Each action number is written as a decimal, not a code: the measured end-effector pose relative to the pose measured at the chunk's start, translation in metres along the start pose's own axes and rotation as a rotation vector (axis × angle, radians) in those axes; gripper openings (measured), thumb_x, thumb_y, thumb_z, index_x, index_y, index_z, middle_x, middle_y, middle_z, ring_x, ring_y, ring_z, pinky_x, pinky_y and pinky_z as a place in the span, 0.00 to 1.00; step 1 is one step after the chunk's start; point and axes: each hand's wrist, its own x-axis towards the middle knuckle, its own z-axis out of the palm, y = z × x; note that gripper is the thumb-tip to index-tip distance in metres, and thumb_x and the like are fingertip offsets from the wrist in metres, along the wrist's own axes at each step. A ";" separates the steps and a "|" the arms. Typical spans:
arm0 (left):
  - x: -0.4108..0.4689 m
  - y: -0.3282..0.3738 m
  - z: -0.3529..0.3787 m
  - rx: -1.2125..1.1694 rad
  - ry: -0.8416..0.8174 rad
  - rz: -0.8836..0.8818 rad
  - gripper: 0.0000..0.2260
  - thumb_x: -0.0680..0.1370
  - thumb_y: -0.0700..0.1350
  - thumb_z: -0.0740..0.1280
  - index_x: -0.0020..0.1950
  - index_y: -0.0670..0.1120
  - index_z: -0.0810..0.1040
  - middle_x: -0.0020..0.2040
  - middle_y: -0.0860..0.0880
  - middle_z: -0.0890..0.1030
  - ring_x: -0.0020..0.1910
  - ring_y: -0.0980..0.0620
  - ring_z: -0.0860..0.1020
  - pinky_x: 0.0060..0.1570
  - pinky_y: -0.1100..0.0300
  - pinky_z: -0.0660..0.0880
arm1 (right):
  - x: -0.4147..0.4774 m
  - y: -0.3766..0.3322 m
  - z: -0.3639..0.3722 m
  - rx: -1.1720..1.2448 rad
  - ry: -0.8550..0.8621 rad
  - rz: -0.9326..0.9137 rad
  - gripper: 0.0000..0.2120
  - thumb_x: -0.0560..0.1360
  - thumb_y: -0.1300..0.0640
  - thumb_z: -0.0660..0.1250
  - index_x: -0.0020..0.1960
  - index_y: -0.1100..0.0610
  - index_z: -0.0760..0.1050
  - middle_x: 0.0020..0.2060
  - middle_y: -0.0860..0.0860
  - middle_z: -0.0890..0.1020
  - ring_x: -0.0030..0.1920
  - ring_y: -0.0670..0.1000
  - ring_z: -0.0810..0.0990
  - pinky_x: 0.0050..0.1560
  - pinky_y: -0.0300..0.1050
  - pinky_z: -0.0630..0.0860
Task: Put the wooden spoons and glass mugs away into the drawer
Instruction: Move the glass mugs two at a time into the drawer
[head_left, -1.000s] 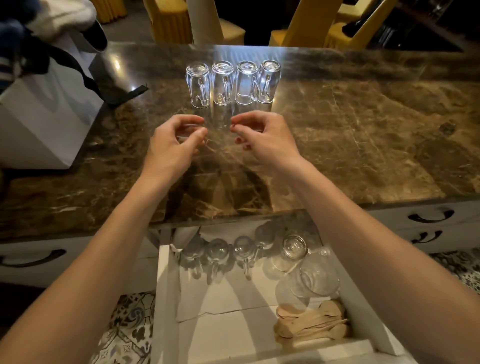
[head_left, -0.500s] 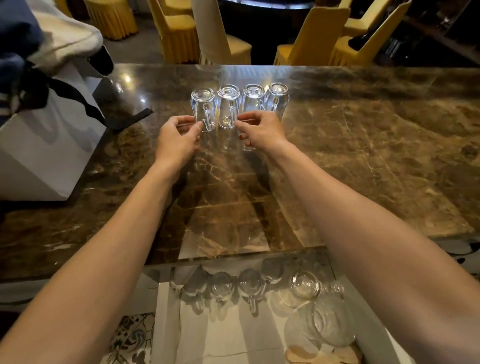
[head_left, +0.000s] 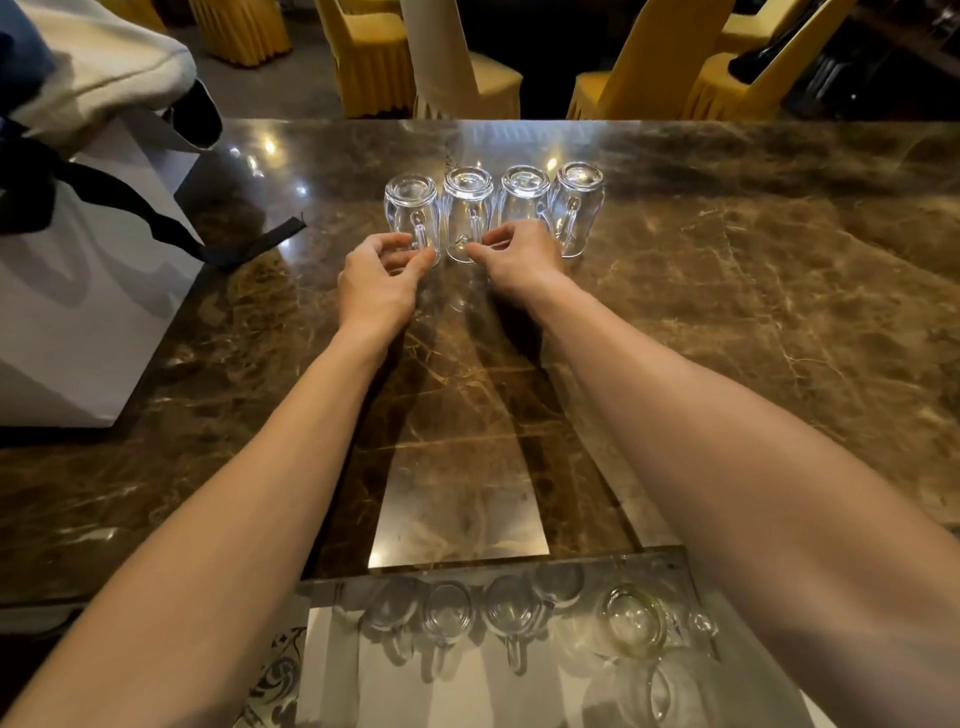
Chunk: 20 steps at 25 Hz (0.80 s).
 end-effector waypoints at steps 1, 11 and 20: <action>0.000 -0.001 0.002 0.021 0.018 0.035 0.13 0.74 0.48 0.71 0.57 0.47 0.77 0.51 0.49 0.83 0.49 0.56 0.80 0.54 0.58 0.77 | 0.001 0.000 0.001 -0.038 0.010 -0.013 0.12 0.73 0.50 0.70 0.53 0.56 0.80 0.52 0.52 0.83 0.55 0.51 0.79 0.54 0.41 0.73; -0.001 0.004 0.012 0.113 0.099 0.161 0.11 0.74 0.45 0.71 0.55 0.45 0.80 0.47 0.55 0.80 0.42 0.62 0.78 0.42 0.78 0.72 | 0.006 -0.004 0.014 -0.188 0.134 -0.136 0.10 0.75 0.51 0.69 0.51 0.56 0.81 0.48 0.53 0.84 0.48 0.51 0.81 0.45 0.42 0.74; -0.010 0.006 0.009 0.074 0.111 0.185 0.08 0.73 0.41 0.71 0.52 0.46 0.83 0.43 0.53 0.82 0.42 0.60 0.80 0.52 0.61 0.78 | -0.004 -0.006 0.011 -0.226 0.167 -0.162 0.09 0.76 0.54 0.68 0.49 0.59 0.82 0.46 0.54 0.84 0.46 0.50 0.82 0.39 0.40 0.68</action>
